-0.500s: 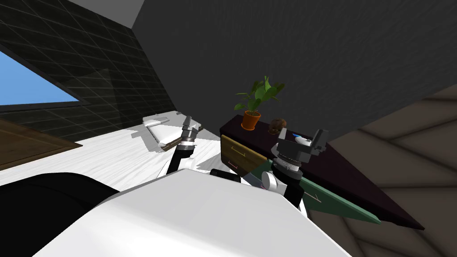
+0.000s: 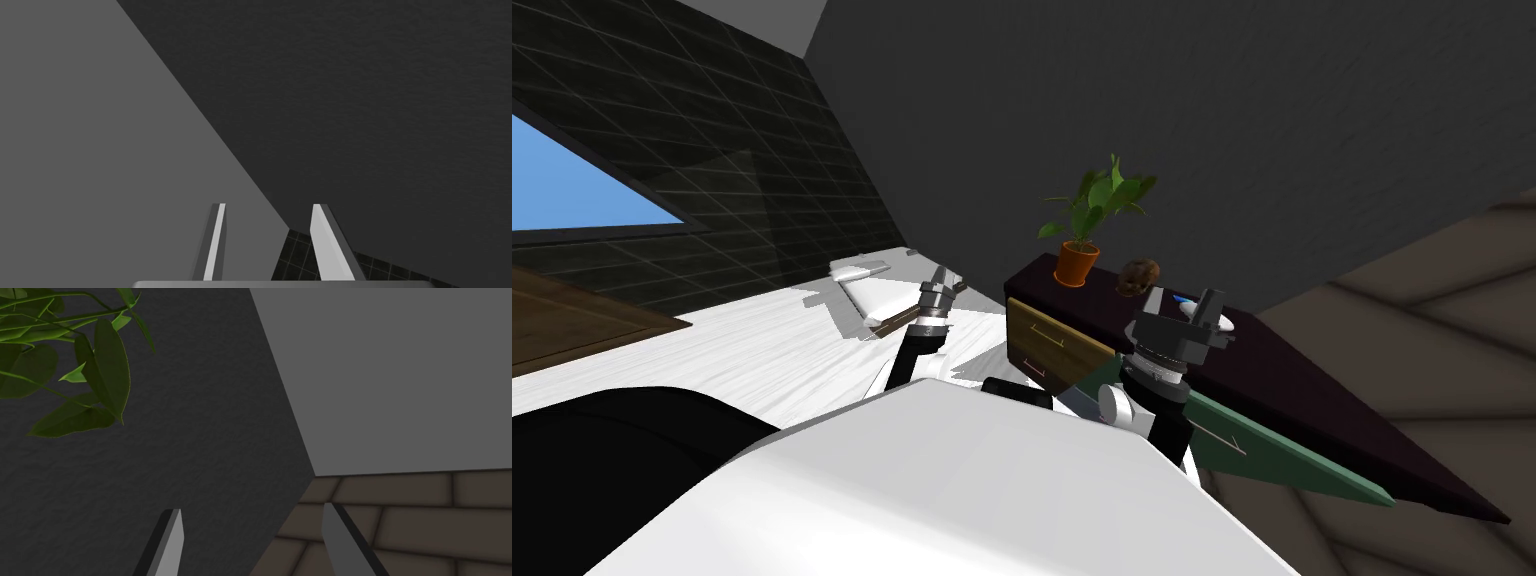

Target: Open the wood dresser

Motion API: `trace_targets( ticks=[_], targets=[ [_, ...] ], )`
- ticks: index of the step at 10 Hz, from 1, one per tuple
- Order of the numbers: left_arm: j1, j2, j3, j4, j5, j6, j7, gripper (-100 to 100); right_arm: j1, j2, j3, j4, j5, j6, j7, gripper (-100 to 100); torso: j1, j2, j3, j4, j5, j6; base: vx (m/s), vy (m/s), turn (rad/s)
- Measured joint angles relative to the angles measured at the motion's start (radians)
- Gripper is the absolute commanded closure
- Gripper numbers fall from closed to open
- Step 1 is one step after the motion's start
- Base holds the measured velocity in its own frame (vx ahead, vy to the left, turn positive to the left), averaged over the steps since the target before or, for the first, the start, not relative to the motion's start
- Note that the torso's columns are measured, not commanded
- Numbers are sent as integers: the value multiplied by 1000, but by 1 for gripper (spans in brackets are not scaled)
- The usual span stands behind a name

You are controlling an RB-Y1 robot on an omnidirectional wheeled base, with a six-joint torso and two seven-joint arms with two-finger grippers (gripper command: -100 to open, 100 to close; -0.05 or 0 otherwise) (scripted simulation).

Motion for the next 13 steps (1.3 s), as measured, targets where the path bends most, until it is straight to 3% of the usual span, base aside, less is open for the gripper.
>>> trace_targets(
  ticks=[4, 5, 6, 9, 13],
  targets=[
    [0, 0, 0, 0, 0, 0, 0, 0, 0, 0, 0, 0, 0, 0, 0, 0, 0, 296, -590, 295, 0, 0, 0, 0, 0],
    [0, 0, 0, 0, 0, 0, 0, 0, 0, 0, 0, 0, 0, 0, 0, -100, 0, 369, -738, 369, 0, 0, -7, 41, -79],
    [0, 0, 0, 0, 0, 0, 0, 0, -8, -24, -4, 7, 13, 6, 16, -100, 2, 404, -806, 402, 1, 0, -25, 86, -133],
    [0, 0, 0, 0, 0, 0, 0, 0, -34, -80, -8, 42, 75, 23, 100, -100, 2, 415, -832, 416, 1, 0, -22, 94, -92],
    [0, 0, 0, 0, 0, 0, 0, 0, -58, -114, -14, 81, 144, 39, 202, -100, -1, 416, -831, 416, 0, 0, -27, 81, -102]
  ],
)
